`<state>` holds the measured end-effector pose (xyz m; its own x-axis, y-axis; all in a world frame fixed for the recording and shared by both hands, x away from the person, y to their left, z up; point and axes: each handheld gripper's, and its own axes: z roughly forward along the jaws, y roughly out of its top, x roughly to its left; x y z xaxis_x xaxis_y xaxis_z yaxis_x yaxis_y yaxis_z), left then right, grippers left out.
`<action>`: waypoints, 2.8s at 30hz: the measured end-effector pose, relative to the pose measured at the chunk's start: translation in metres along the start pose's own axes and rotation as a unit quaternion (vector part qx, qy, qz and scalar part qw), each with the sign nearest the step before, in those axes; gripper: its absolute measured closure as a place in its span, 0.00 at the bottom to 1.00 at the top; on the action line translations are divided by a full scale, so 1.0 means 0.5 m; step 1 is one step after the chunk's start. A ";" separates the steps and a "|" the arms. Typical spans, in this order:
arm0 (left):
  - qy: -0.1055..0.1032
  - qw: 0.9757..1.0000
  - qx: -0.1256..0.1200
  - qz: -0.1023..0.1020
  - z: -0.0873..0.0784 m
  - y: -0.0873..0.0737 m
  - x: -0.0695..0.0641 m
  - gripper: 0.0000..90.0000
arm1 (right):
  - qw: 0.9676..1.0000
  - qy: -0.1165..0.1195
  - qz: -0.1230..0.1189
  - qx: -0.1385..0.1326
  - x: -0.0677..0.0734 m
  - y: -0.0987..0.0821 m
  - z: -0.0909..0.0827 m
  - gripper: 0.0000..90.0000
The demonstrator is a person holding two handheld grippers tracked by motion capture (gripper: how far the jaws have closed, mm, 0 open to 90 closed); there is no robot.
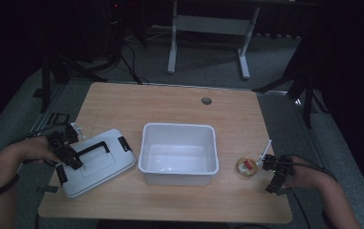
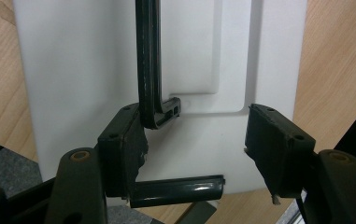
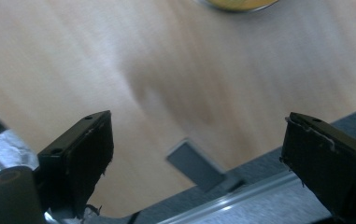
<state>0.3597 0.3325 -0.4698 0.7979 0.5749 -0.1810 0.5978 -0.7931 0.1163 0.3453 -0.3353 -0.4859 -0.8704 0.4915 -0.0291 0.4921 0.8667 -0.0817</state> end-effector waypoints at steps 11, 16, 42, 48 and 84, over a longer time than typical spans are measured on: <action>0.003 1.000 -0.002 -0.001 -0.004 -0.005 0.001 0.42 | 0.997 -0.026 -0.032 -0.070 -0.017 0.042 -0.006 0.10; 0.000 1.000 0.003 0.000 -0.001 -0.006 0.001 0.42 | 0.996 -0.026 -0.049 -0.069 -0.018 0.065 0.002 0.10; -0.009 1.000 0.005 -0.003 0.002 -0.006 0.004 0.42 | 0.980 -0.052 -0.184 -0.053 -0.015 0.146 0.037 0.15; -0.009 1.000 0.005 -0.004 0.000 -0.005 0.005 0.42 | 0.975 -0.053 -0.212 -0.043 -0.012 0.153 0.043 0.19; -0.004 1.000 0.010 0.004 -0.012 -0.003 -0.005 0.42 | 0.965 -0.088 -0.245 -0.043 0.081 0.218 -0.200 0.23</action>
<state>0.3574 0.3335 -0.4635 0.8025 0.5660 -0.1887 0.5889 -0.8023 0.0979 0.3653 -0.2123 -0.3962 -0.9842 0.0055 -0.1767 0.0137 0.9989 -0.0451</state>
